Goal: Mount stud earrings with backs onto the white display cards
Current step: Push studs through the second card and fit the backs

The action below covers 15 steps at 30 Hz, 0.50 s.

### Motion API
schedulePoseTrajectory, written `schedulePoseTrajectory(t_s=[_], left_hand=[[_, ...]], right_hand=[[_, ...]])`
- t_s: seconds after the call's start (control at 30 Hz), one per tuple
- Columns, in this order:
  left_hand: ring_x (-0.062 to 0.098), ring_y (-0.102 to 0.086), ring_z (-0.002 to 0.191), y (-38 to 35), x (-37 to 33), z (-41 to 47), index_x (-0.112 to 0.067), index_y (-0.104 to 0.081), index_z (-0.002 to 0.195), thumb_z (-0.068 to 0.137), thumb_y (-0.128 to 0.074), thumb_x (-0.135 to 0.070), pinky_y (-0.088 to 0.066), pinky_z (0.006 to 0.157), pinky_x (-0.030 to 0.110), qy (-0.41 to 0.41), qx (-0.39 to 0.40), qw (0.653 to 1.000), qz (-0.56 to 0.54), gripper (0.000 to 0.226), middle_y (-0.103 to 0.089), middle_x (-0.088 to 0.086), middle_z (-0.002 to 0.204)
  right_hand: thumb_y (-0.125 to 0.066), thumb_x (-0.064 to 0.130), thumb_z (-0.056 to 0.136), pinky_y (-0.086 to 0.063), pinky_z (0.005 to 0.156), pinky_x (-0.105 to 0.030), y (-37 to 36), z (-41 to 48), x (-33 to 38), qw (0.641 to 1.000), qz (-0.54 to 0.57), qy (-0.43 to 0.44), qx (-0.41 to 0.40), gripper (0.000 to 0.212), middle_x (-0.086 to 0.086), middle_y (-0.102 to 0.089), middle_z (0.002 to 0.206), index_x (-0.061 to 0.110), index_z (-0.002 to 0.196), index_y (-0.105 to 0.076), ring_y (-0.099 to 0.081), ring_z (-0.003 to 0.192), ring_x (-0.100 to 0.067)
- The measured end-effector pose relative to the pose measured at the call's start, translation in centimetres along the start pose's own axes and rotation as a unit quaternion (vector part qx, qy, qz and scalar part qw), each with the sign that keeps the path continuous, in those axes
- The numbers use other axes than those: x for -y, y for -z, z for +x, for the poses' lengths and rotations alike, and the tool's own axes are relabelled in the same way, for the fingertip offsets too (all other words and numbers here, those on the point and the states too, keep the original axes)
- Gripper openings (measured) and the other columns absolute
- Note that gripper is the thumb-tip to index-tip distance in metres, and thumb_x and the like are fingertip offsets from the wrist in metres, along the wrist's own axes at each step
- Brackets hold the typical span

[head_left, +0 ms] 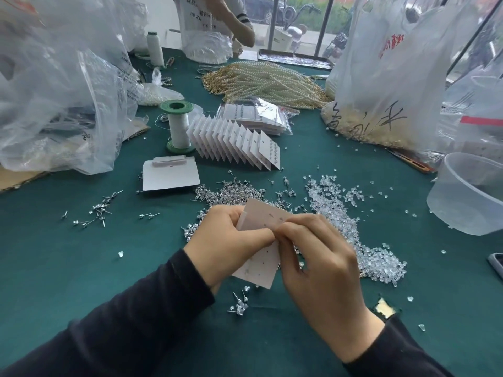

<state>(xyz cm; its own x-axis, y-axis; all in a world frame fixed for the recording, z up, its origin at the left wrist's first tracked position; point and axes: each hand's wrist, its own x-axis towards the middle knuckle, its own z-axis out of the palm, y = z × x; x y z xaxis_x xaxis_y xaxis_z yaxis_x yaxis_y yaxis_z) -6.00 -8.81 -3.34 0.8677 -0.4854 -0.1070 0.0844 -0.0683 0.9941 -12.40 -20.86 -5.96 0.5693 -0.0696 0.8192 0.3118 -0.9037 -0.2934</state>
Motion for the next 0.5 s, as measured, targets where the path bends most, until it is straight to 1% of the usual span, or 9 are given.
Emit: schedulePoseTrajectory(t_s=[0.07, 0.13, 0.17, 0.2, 0.23, 0.3, 0.33, 0.37, 0.5], left_hand=[[0.018, -0.061, 0.059, 0.3, -0.9, 0.2, -0.004, -0.066, 0.07, 0.056, -0.071, -0.018, -0.051, 0.059, 0.028, 0.061, 0.058, 0.996, -0.023, 0.021, -0.066, 0.008, 0.067], [0.015, -0.064, 0.058, 1.4, -2.0, 0.6, -0.007, -0.067, 0.073, 0.057, -0.076, -0.034, -0.053, 0.057, 0.025, 0.115, 0.102, 0.985, -0.073, 0.033, -0.069, 0.004, 0.065], [0.014, -0.065, 0.059, 2.3, -2.1, 1.0, -0.009, -0.067, 0.078, 0.063, -0.067, -0.042, -0.054, 0.056, 0.024, 0.098, 0.083, 0.99, -0.059, 0.036, -0.071, 0.002, 0.066], [0.014, -0.064, 0.062, 3.4, -1.9, 1.6, -0.011, -0.068, 0.083, 0.073, -0.062, -0.041, -0.053, 0.056, 0.02, 0.049, 0.027, 0.998, 0.02, 0.033, -0.071, 0.0, 0.069], [0.013, -0.062, 0.064, 4.7, -1.5, 2.3, -0.011, -0.069, 0.084, 0.08, -0.062, -0.034, -0.049, 0.059, 0.018, -0.007, -0.066, 0.987, 0.148, 0.024, -0.07, -0.003, 0.07], [0.017, -0.061, 0.07, 7.0, -0.7, 3.4, -0.011, -0.073, 0.082, 0.081, -0.065, -0.019, -0.044, 0.067, 0.02, -0.069, -0.254, 0.884, 0.385, 0.011, -0.071, 0.001, 0.075], [0.022, -0.062, 0.076, 7.8, -0.3, 3.9, -0.011, -0.074, 0.081, 0.078, -0.067, -0.018, -0.044, 0.073, 0.022, -0.064, -0.281, 0.855, 0.431, 0.01, -0.072, 0.005, 0.08], [0.025, -0.063, 0.082, 8.1, 0.1, 4.4, -0.011, -0.074, 0.081, 0.077, -0.069, -0.019, -0.044, 0.078, 0.025, -0.044, -0.272, 0.848, 0.452, 0.011, -0.073, 0.008, 0.083], [0.027, -0.062, 0.093, 8.1, 1.3, 5.4, -0.012, -0.074, 0.087, 0.076, -0.071, -0.028, -0.046, 0.088, 0.031, -0.005, -0.233, 0.847, 0.477, 0.02, -0.072, 0.009, 0.093]], right_hand=[[-0.06, 0.003, 0.083, -0.047, 0.073, -0.017, 0.0, 0.2, -0.5, 0.999, 0.027, -0.027, -0.003, 0.011, -0.009, -0.064, 0.077, -0.002, 0.076, -0.068, -0.058, 0.074, -0.016], [-0.062, 0.0, 0.081, -0.047, 0.071, -0.016, 0.2, 0.4, -1.1, 0.994, 0.079, -0.077, -0.019, 0.006, -0.006, -0.063, 0.077, -0.001, 0.077, -0.067, -0.057, 0.074, -0.01], [-0.063, -0.001, 0.08, -0.048, 0.07, -0.016, 0.3, 0.6, -1.3, 0.987, 0.113, -0.108, -0.027, 0.004, -0.004, -0.062, 0.078, 0.001, 0.078, -0.066, -0.057, 0.073, -0.008], [-0.063, 0.0, 0.079, -0.048, 0.069, -0.015, 0.5, 0.7, -1.5, 0.98, 0.145, -0.135, -0.031, 0.005, 0.0, -0.061, 0.079, 0.004, 0.08, -0.066, -0.057, 0.074, -0.006], [-0.063, 0.001, 0.079, -0.048, 0.069, -0.014, 0.7, 0.9, -1.7, 0.973, 0.168, -0.154, -0.033, 0.007, 0.002, -0.061, 0.081, 0.007, 0.082, -0.065, -0.057, 0.074, -0.005], [-0.062, 0.004, 0.079, -0.047, 0.068, -0.011, 1.0, 0.9, -1.7, 0.967, 0.189, -0.169, -0.028, 0.01, 0.005, -0.061, 0.083, 0.013, 0.083, -0.064, -0.058, 0.074, -0.004], [-0.062, 0.005, 0.079, -0.047, 0.067, -0.012, 1.1, 0.8, -1.6, 0.964, 0.201, -0.175, -0.023, 0.012, 0.005, -0.062, 0.083, 0.016, 0.083, -0.063, -0.059, 0.074, -0.004], [-0.062, 0.005, 0.079, -0.047, 0.066, -0.013, 1.2, 0.7, -1.4, 0.959, 0.218, -0.182, -0.018, 0.014, 0.004, -0.062, 0.081, 0.019, 0.083, -0.063, -0.059, 0.073, -0.006], [-0.062, 0.008, 0.079, -0.046, 0.059, -0.013, 1.5, 0.7, -0.8, 0.936, 0.277, -0.218, 0.006, 0.019, 0.009, -0.063, 0.078, 0.027, 0.081, -0.063, -0.058, 0.065, -0.009]])
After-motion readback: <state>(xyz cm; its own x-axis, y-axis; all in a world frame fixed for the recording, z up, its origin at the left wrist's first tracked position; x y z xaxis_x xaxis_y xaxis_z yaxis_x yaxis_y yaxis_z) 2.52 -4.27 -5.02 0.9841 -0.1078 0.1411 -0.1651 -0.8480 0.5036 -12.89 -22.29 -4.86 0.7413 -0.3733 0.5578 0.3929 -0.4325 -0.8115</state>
